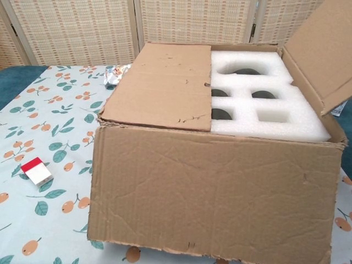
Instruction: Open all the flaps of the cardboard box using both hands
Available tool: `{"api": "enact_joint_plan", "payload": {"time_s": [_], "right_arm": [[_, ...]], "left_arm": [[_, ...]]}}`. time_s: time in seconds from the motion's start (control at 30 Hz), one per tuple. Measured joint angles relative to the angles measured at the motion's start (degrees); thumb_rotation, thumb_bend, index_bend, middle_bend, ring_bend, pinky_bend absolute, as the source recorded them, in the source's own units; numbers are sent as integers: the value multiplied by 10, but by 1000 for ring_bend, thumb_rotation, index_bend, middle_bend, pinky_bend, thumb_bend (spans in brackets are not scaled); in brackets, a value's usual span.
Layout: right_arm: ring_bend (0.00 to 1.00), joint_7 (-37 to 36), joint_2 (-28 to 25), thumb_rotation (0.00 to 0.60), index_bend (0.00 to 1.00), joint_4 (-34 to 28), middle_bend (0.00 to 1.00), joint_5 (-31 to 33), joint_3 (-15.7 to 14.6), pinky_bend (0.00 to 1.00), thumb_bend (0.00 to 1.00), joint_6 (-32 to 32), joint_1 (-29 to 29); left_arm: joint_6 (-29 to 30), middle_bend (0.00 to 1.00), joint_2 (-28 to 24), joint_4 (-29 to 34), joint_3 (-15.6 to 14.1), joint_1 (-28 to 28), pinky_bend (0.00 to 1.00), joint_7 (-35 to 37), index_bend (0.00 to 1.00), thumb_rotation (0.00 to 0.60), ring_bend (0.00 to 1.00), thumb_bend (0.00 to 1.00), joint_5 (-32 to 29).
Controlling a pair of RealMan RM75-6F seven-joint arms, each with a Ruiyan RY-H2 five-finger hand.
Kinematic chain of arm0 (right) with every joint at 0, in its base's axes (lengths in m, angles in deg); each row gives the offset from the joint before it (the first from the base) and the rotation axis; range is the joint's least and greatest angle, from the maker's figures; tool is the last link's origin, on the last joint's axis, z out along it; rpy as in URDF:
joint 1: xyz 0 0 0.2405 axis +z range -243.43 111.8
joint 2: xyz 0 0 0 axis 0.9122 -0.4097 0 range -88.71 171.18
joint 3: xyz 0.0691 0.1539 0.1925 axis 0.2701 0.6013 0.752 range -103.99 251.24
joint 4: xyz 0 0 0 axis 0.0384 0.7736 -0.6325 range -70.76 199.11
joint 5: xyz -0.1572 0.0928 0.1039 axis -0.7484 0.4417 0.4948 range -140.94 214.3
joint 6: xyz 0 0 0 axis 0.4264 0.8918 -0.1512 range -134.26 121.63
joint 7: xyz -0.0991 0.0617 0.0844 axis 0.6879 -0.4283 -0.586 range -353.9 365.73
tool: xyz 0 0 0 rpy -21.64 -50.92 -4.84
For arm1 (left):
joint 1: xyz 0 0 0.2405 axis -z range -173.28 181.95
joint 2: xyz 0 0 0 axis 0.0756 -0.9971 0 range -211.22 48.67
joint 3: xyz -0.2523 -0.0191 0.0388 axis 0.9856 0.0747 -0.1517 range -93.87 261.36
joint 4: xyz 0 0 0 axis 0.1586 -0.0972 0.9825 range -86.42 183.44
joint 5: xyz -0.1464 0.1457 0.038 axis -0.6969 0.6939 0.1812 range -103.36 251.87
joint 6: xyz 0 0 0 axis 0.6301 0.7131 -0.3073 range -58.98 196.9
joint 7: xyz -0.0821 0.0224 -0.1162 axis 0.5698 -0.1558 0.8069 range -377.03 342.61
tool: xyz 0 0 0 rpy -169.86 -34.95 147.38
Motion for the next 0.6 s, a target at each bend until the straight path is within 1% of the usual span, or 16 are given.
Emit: {"api": "enact_joint_plan", "payload": {"time_s": [0.07, 0.23, 0.47, 0.6], "right_arm": [[0, -25, 3, 279, 546, 21, 0, -5, -1, 0, 298, 5, -11], [0, -80, 20, 278, 481, 72, 0, -12, -1, 0, 298, 9, -32], [0, -130, 47, 276, 465, 123, 0, -18, 5, 0, 298, 9, -51], [0, -158, 68, 278, 450, 151, 0, -25, 11, 0, 297, 32, -65]], "left_arm": [[1, 0, 1, 1, 0, 0, 0, -3, 0, 600, 0, 320, -1], [-2, 0, 2, -1, 0, 0, 0, -3, 0, 600, 0, 319, -6], [-1, 0, 4, -4, 0, 0, 0, -5, 0, 600, 0, 319, -7], [1, 0, 4, -1, -2, 2, 0, 0, 0, 600, 0, 319, 4]]}}
